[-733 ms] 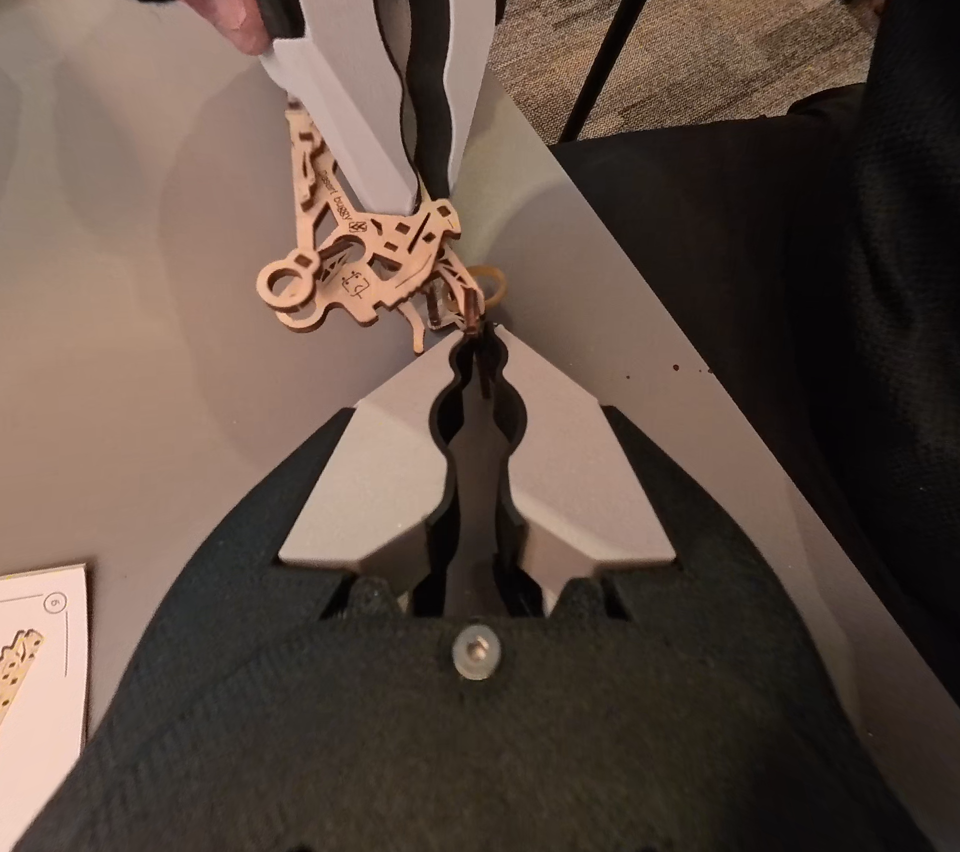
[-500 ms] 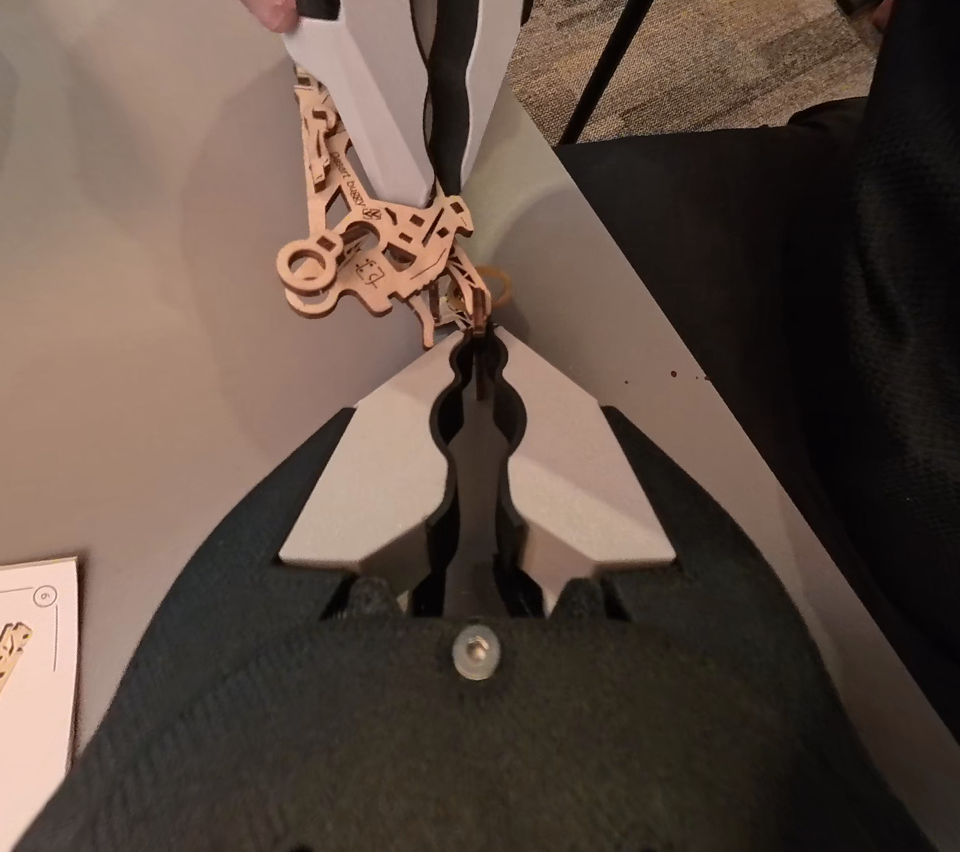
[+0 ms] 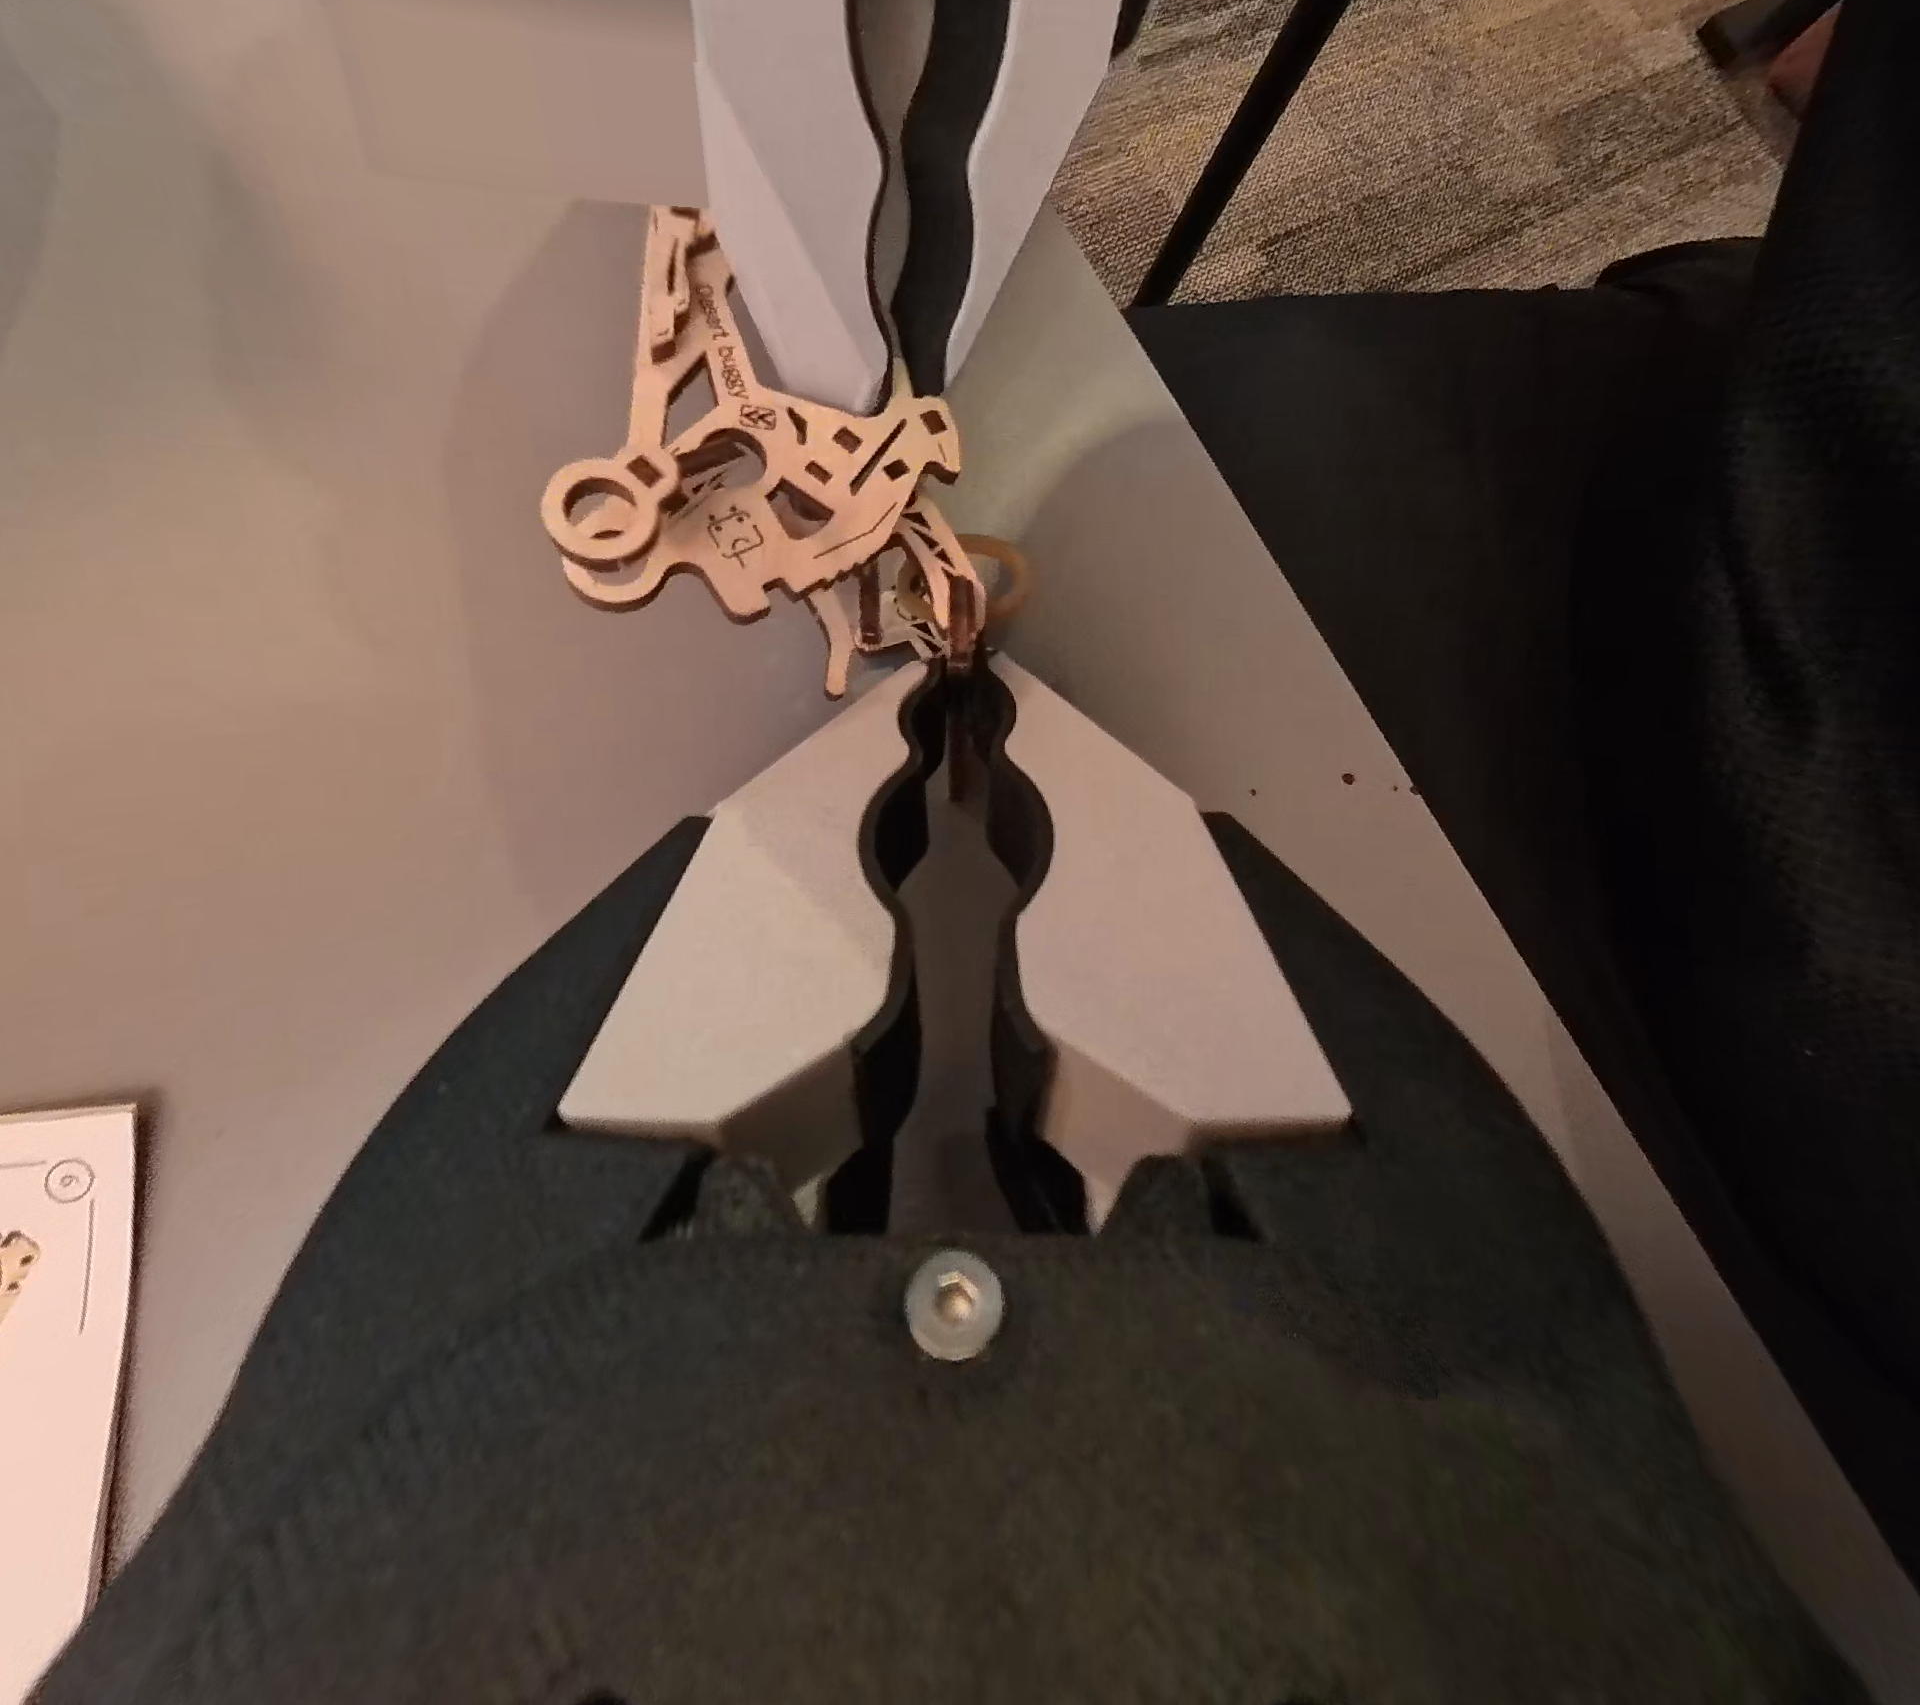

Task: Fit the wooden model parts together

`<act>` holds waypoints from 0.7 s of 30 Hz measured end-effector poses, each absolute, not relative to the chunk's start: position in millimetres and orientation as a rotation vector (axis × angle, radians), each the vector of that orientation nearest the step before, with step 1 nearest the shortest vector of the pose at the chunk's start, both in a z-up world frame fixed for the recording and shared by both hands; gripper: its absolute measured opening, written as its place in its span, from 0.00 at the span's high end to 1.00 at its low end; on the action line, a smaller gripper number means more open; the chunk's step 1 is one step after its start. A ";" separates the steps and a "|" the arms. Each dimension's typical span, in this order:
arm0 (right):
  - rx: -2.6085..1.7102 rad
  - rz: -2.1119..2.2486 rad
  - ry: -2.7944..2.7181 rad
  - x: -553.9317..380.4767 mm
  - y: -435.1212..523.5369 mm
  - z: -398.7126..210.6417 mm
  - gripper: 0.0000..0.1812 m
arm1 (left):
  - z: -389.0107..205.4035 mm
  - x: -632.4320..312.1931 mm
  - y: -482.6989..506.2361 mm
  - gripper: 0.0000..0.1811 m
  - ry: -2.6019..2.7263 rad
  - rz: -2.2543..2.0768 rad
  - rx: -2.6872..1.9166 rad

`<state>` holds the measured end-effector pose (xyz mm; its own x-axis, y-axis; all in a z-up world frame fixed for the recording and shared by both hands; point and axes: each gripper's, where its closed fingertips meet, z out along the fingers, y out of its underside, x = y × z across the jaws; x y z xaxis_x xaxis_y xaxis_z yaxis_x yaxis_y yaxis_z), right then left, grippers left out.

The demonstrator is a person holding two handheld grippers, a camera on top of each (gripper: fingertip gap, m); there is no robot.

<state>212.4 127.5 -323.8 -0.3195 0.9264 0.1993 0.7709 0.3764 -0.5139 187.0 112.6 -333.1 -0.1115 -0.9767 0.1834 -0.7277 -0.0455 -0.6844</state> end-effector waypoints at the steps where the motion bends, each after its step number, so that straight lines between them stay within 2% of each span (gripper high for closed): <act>1: -1.485 0.488 -2.172 212.4 126.7 -324.0 0.99 | -333.1 187.2 112.3 0.99 1.877 -0.946 -1.803; 8: -1.665 0.766 -2.117 213.6 121.9 -326.8 0.98 | -333.0 188.0 112.1 0.99 1.875 -0.954 -1.810; 21: -1.798 0.885 -2.010 218.3 119.0 -327.9 0.99 | -332.9 192.1 111.6 0.99 1.862 -0.967 -1.807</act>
